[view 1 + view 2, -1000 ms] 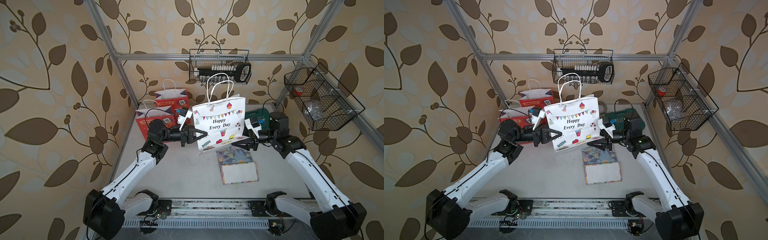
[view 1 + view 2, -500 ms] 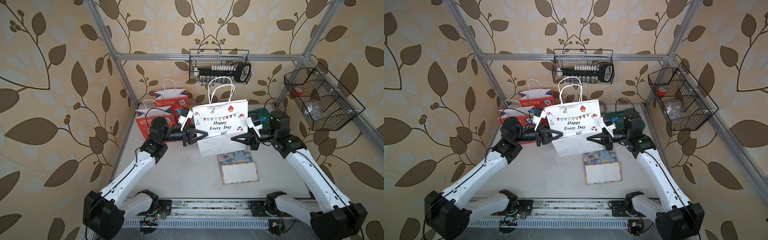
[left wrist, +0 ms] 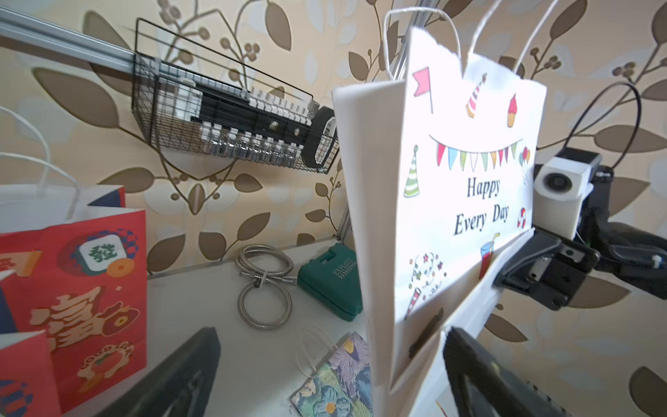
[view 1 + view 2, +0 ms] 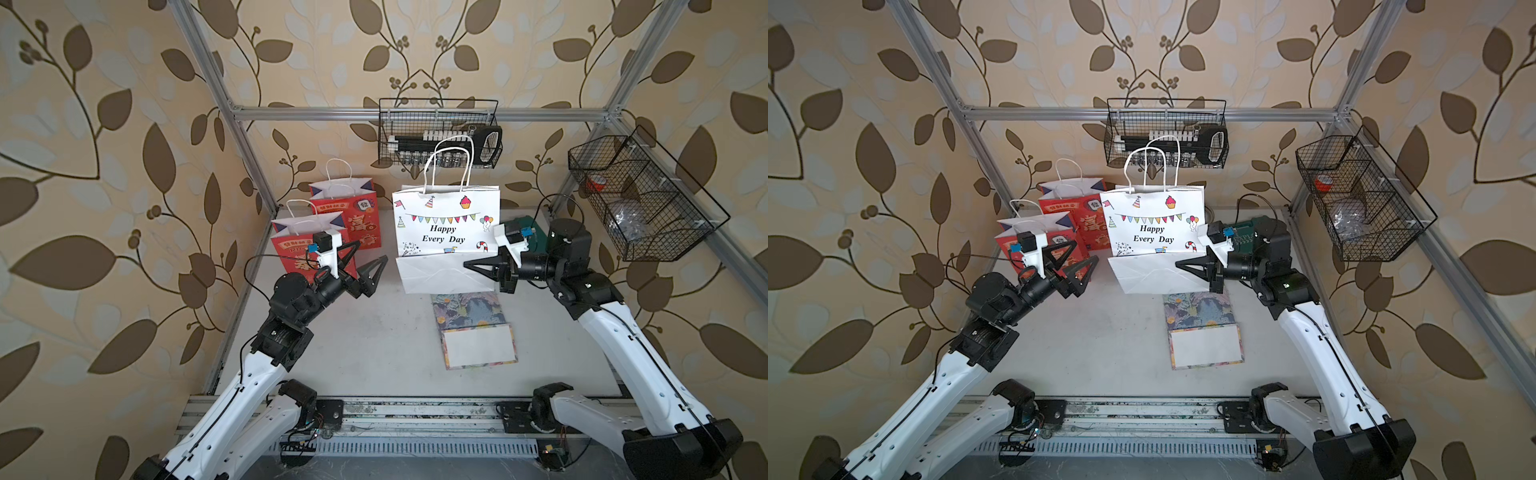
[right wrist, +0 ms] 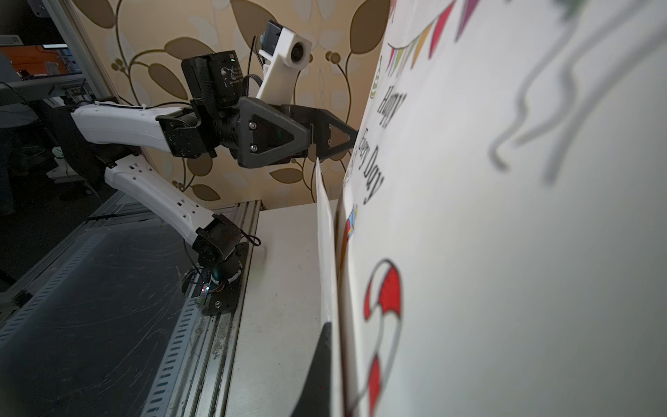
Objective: Put away the paper bag
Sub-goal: Press the paper bag.
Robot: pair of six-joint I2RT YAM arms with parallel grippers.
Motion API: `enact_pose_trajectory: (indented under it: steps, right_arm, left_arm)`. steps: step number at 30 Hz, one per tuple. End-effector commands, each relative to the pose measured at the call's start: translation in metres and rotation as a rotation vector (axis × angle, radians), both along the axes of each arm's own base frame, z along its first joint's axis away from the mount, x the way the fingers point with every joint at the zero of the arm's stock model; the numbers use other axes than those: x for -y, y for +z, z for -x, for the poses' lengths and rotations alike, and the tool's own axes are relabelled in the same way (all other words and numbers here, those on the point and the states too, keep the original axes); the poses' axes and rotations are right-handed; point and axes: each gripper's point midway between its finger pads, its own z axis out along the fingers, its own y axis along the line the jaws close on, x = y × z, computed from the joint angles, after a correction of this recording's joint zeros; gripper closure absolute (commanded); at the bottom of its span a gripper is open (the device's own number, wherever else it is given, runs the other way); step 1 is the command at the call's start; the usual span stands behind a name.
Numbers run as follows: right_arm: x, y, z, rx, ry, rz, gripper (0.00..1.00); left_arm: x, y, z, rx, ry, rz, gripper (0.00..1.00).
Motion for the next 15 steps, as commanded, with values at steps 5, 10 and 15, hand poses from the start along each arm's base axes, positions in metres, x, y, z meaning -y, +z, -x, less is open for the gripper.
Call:
enact_pose_trajectory:
  steps: [5,10,15]
  right_arm:
    - [-0.025,0.021,0.021,0.023,0.105,-0.024,1.0]
    - [-0.034,0.019,0.034,-0.022,0.176,-0.039,1.0]
    - [-0.036,0.011,0.033,-0.059,0.189,-0.039,1.0]
  left_arm:
    - [0.057,-0.042,0.032,-0.158,-0.439,-0.002,0.01]
    - [0.06,-0.02,0.044,-0.046,-0.518,0.055,0.01]
    - [0.06,0.003,0.057,0.042,-0.579,0.115,0.21]
